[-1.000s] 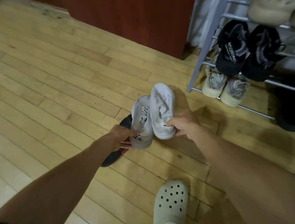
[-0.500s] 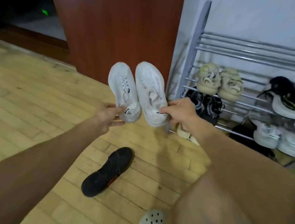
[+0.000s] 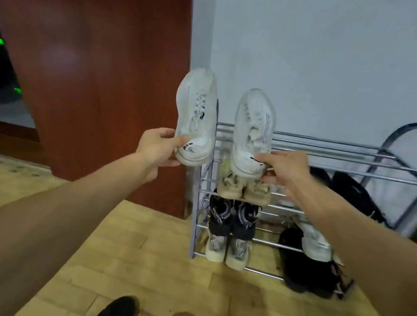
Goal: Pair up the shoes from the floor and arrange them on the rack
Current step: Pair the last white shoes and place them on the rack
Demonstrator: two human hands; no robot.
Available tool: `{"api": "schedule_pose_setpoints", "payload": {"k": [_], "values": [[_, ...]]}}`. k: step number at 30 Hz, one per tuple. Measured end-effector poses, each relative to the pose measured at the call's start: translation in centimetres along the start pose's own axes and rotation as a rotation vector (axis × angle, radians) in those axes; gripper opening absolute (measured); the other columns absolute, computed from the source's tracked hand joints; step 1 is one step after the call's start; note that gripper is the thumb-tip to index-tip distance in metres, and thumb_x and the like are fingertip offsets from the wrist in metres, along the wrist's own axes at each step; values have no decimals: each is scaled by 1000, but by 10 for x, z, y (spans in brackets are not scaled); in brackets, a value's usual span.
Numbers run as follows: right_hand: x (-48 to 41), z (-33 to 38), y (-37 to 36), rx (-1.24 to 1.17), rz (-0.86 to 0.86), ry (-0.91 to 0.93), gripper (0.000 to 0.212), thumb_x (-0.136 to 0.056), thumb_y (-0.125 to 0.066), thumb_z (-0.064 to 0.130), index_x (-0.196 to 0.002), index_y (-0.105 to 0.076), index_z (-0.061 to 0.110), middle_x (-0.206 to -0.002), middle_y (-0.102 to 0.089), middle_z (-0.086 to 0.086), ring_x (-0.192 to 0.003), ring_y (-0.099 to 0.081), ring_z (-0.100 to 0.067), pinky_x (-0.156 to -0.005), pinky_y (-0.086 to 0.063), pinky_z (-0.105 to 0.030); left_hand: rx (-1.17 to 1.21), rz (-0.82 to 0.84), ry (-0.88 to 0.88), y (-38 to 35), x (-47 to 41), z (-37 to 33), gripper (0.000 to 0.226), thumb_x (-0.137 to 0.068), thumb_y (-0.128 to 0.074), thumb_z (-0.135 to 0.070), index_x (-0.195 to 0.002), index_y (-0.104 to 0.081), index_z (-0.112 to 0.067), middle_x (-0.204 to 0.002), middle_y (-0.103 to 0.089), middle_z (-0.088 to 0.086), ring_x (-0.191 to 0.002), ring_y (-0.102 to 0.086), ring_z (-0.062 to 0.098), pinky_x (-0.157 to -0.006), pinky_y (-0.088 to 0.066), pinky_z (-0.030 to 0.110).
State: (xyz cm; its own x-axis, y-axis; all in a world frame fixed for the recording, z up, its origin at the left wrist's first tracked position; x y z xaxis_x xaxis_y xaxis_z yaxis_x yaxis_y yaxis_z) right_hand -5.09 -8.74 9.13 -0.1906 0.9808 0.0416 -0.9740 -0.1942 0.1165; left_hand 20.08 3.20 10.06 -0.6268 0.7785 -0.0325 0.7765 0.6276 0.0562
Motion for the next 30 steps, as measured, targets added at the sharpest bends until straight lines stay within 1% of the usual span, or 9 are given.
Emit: {"api": "schedule_pose_setpoints", "payload": {"k": [3,7,11,15,19,21,26,28,30], "values": [[-34,7,32,-37,-39,-38,35,-74,-81,9,-102,-68,-6,-81,-70,-15,-61,-68,-24,-65,-62,-40,-57,138,0,-44,-23,-23,39,-81,-74,-20,-114,-64,-3,-107,-71,16,-86,-70,25,-59,-61,33],[-69,8,55,-66,-50,-64,35,-77,-77,8,-107,-64,-7,-80,-67,-14,-46,-68,-20,-42,-56,-29,-59,239,50,-104,-47,-37,34,-84,-71,-14,-108,-64,9,-98,-70,19,-73,-70,25,-58,-62,38],[-90,2,59,-63,-46,-92,34,-78,-76,8,-106,-63,-6,-75,-66,-14,-53,-67,-23,-43,-57,-31,-106,272,108,-144,-67,-24,30,-84,-70,-13,-105,-64,6,-86,-70,11,-68,-69,20,-54,-61,35],[-102,-4,62,-31,-18,-131,26,-83,-73,12,-101,-61,-2,-66,-60,-12,-52,-63,-22,-50,-60,-37,-144,229,146,-151,-86,-9,34,-86,-68,-13,-111,-61,7,-107,-68,19,-84,-70,29,-68,-61,45],[-109,-4,56,82,-3,-125,29,-83,-73,17,-101,-61,-1,-72,-61,-12,-52,-62,-20,-53,-61,-36,-186,227,134,-147,-91,-3,17,-89,-64,-10,-99,-64,3,-84,-67,12,-58,-68,18,-42,-57,30],[-110,-2,52,146,-12,-102,29,-84,-72,22,-101,-61,0,-74,-61,-11,-54,-61,-19,-57,-62,-38,-179,228,138,-145,-89,-4,12,-91,-62,-10,-93,-63,1,-79,-65,10,-46,-67,14,-38,-54,26],[-97,-2,44,302,28,-106,33,-93,-57,34,-106,-57,4,-85,-58,-11,-58,-56,-19,-56,-61,-37,-205,257,170,-137,-74,-1,29,-93,-59,-16,-116,-60,2,-93,-67,12,-78,-67,23,-56,-60,32],[-86,2,44,404,8,-62,30,-94,-55,29,-108,-60,3,-90,-60,-10,-63,-60,-21,-54,-61,-36,-277,277,142,-126,-63,-2,34,-91,-61,-21,-120,-60,-2,-108,-65,12,-94,-64,25,-66,-59,33],[-73,11,43,552,-70,65,26,-91,-55,19,-107,-64,1,-94,-64,-13,-69,-65,-26,-61,-62,-44,-298,281,104,-111,-52,-5,42,-90,-63,-25,-126,-57,-6,-123,-60,10,-103,-60,24,-68,-56,30]]}}
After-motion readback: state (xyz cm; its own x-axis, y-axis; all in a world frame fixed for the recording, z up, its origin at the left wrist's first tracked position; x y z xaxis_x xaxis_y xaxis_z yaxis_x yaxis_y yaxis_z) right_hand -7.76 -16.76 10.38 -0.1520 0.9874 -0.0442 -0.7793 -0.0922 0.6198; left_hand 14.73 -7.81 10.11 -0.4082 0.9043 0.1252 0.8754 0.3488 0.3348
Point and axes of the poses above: each hand's wrist, its own x-axis away from the middle knuckle, its own y-axis out of the back of the hand, z = x × y, the point moved 6 cm from there along -x, towards the middle knuckle
